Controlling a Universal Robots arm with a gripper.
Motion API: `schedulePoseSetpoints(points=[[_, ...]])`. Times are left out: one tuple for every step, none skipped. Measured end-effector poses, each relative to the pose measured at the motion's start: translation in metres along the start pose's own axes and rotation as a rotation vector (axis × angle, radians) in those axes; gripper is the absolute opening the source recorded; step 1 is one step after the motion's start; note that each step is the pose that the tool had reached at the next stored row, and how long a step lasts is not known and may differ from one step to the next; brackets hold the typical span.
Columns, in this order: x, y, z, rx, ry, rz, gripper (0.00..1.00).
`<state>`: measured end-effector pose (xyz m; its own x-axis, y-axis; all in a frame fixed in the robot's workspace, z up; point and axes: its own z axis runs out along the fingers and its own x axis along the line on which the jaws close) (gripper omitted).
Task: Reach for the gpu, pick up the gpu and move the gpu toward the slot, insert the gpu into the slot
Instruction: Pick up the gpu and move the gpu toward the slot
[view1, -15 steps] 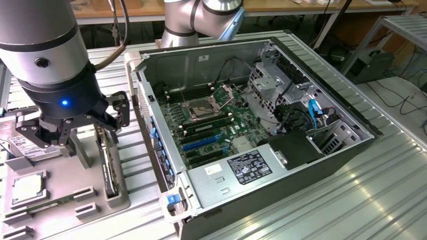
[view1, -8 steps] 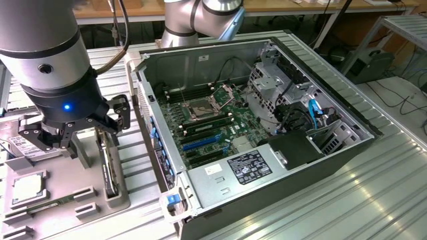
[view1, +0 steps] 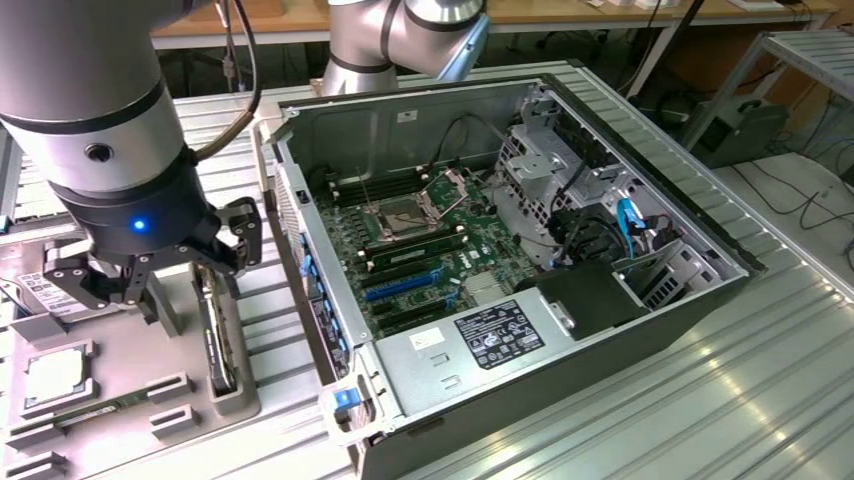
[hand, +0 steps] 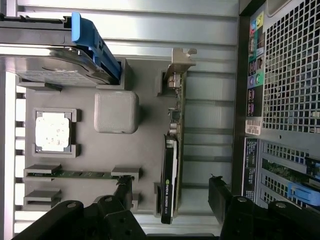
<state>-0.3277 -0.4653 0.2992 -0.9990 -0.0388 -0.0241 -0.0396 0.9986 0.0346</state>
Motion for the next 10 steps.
schedulePoseSetpoints(points=[[0.0000, -0.0001, 0.0011, 0.0000, 0.0001, -0.001, 0.72], [0.0001, -0.0001, 0.0018, 0.0000, 0.0001, -0.002, 0.72], [-0.0002, -0.0002, 0.0026, 0.0000, 0.0003, -0.005, 0.72], [-0.0004, -0.0002, 0.0031, 0.0000, 0.0007, -0.009, 0.72], [-0.0004, -0.0002, 0.0036, -0.0007, 0.0008, -0.016, 0.72], [-0.0005, -0.0002, 0.0040, -0.0011, 0.0010, -0.023, 0.72], [-0.0008, -0.0003, 0.0045, -0.0015, 0.0014, -0.033, 0.72], [-0.0011, -0.0003, 0.0049, -0.0021, 0.0014, -0.038, 0.72], [-0.0012, -0.0003, 0.0053, -0.0026, 0.0016, -0.043, 0.72], [-0.0011, -0.0003, 0.0063, -0.0032, 0.0014, -0.043, 0.72]])
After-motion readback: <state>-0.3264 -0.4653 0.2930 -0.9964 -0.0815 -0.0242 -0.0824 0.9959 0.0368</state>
